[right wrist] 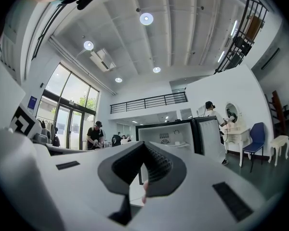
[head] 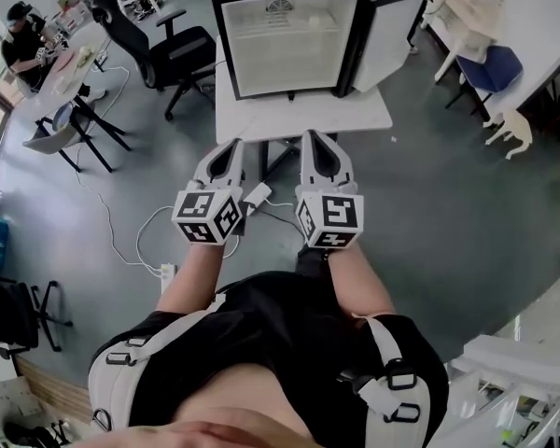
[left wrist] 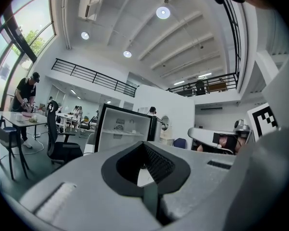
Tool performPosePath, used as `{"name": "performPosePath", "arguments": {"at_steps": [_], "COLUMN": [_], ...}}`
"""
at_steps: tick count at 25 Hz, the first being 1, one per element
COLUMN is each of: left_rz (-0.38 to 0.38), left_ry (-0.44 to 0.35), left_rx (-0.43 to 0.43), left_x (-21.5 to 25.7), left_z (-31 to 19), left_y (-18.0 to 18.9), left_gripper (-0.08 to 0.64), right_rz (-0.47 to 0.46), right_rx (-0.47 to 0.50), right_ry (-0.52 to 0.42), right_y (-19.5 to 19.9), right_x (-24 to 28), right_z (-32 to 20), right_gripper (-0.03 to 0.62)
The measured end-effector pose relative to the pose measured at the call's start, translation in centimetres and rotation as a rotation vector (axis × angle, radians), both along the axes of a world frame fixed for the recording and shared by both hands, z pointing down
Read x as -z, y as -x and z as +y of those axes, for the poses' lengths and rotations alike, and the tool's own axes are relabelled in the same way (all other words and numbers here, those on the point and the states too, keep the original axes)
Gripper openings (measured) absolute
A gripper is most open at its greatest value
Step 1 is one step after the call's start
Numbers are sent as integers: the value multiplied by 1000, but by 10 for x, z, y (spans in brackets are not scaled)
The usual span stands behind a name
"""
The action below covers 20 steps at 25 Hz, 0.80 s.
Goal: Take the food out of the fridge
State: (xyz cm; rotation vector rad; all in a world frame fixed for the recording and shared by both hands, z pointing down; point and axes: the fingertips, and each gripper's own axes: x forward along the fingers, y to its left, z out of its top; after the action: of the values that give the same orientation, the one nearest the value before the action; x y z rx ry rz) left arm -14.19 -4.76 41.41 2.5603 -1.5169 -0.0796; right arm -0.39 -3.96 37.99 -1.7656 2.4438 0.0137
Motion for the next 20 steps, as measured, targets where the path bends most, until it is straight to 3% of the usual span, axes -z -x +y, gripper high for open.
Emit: {"name": "performPosePath", "arguments": {"at_steps": [8,20], "left_rz": [-29,-24], "left_ry": [-26,-35], "left_rx": [-5,80], "left_x": [4,21], "left_z": [-82,-235], "left_y": [-45,-111], "left_gripper": [2,2], "right_rz": [-26,-61], "right_rx": [49,122], "right_ry": [-8,20], "right_y": [-28,-95], "right_x": [-4,1], "right_z": [-90,-251], "right_gripper": [8,8]}}
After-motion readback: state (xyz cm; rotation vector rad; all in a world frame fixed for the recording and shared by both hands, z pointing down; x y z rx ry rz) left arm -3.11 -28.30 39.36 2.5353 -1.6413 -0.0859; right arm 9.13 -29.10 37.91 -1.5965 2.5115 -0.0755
